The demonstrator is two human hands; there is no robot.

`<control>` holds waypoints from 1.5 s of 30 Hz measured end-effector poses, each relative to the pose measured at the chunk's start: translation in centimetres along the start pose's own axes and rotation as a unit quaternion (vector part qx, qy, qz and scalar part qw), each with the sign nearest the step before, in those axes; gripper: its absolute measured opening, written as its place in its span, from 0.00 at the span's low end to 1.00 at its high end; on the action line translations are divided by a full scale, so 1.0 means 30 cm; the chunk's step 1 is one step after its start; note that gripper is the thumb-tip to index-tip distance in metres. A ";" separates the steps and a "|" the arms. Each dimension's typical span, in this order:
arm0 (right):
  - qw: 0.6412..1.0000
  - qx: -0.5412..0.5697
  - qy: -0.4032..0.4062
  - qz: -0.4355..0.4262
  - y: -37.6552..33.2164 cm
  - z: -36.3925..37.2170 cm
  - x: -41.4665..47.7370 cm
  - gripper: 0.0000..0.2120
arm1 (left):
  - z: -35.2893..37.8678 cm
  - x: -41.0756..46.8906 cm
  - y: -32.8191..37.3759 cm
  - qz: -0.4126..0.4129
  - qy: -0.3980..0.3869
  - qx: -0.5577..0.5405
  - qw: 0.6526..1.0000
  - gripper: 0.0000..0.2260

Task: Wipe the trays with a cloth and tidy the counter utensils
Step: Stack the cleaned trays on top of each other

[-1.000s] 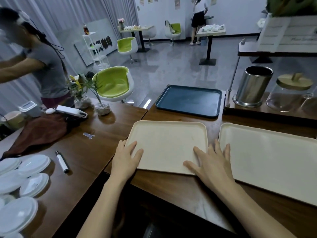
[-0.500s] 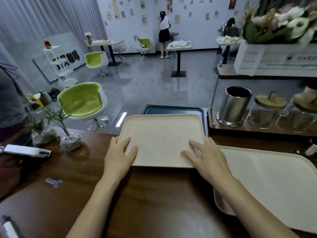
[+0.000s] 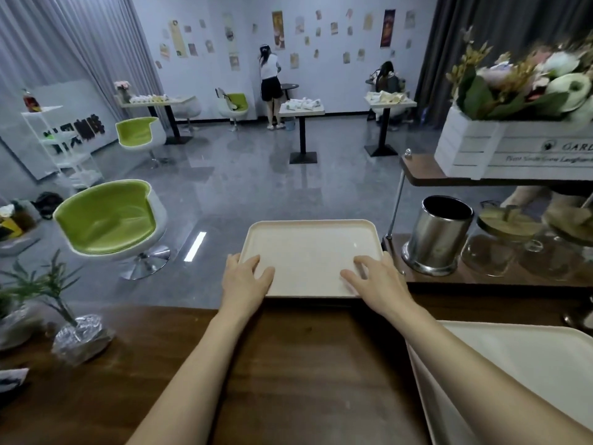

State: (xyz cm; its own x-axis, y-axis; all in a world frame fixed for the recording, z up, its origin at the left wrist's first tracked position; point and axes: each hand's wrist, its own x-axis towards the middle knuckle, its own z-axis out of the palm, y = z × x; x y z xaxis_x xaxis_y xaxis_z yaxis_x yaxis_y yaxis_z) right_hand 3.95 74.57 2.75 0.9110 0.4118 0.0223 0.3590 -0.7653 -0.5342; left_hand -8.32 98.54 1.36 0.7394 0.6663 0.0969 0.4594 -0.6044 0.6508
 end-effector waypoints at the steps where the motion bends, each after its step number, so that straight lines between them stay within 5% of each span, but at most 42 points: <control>1: 1.000 -0.001 -0.008 0.005 0.002 0.009 0.014 0.19 | 0.007 0.015 -0.003 0.003 -0.002 0.006 1.000 0.25; 28: 0.999 -0.042 -0.004 0.020 0.065 0.152 0.009 0.22 | 0.107 -0.009 -0.063 0.008 0.006 0.073 0.997 0.25; 33: 0.993 -0.111 -0.033 0.016 0.054 0.152 -0.007 0.36 | 0.133 0.016 -0.091 0.022 -0.019 0.175 0.984 0.30; 41: 0.995 -0.068 -0.076 -0.014 0.054 0.101 -0.028 0.28 | 0.093 0.024 -0.071 -0.016 -0.125 0.198 0.972 0.39; 45: 0.994 0.013 -0.057 -0.090 0.092 -0.015 -0.169 0.28 | 0.071 -0.038 -0.073 0.048 -0.022 0.168 0.984 0.37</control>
State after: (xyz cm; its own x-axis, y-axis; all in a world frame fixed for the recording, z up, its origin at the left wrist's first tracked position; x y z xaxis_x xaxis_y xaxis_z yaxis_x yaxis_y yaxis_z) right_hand 0.41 70.15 1.53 0.8035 0.5948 0.0249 0.5075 -0.6624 -0.5511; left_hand -9.12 98.18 -1.78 0.8042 0.5844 0.1081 0.5183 -0.7787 0.3535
